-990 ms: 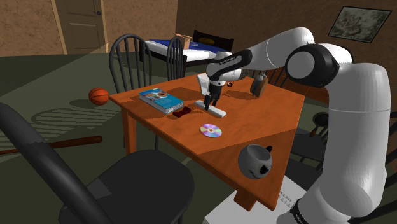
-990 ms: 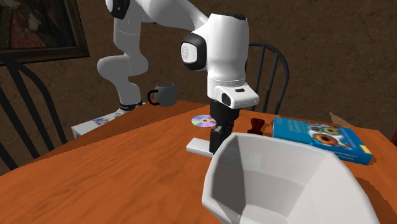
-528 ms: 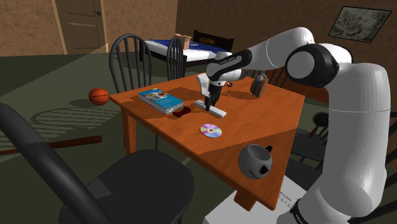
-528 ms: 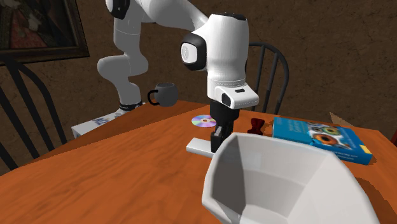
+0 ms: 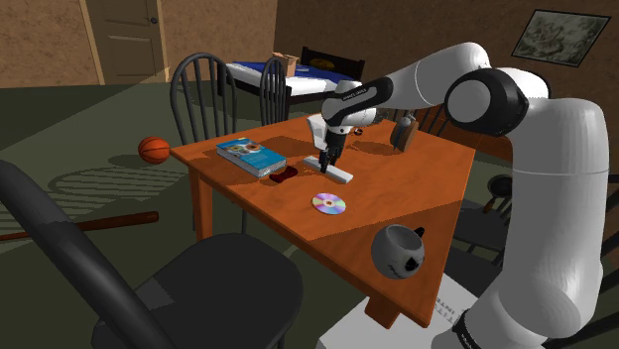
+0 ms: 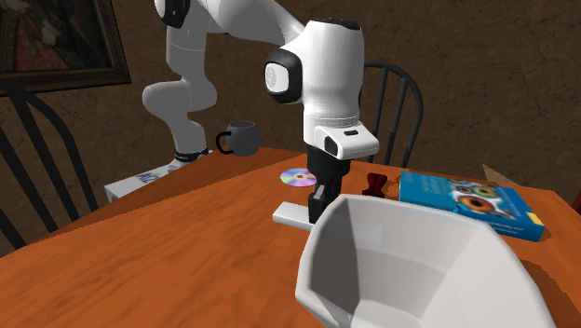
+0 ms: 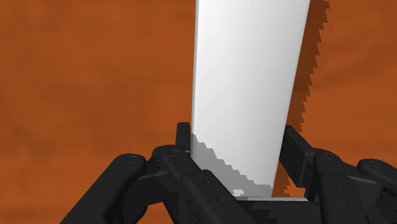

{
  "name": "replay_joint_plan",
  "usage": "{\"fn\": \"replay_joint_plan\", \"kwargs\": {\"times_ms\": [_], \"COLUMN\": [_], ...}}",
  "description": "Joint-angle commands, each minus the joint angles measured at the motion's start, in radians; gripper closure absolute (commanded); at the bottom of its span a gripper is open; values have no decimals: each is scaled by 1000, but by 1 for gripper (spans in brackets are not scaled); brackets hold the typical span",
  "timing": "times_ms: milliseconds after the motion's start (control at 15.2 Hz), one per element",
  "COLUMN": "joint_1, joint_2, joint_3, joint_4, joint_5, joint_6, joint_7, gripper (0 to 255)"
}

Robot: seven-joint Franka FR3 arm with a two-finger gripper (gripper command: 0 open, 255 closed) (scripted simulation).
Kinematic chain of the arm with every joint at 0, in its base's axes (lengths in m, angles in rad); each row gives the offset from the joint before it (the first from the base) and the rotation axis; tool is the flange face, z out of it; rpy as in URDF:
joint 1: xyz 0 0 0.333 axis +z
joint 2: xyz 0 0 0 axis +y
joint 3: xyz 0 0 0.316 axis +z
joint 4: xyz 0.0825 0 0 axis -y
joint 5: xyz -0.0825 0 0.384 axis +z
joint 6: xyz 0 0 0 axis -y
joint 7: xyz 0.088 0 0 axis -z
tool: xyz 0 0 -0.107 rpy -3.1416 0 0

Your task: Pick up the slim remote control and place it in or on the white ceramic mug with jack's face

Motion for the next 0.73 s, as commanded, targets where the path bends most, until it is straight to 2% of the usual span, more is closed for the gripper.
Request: {"fn": "replay_joint_plan", "kwargs": {"times_ms": [0,660], "joint_1": [0,3], "joint_2": [-6,-58], "joint_3": [-1,-6], "joint_4": [5,65], "joint_5": [-1,-12], "joint_6": [-11,-122], "joint_7": [1,10], "gripper": [255,255]}}
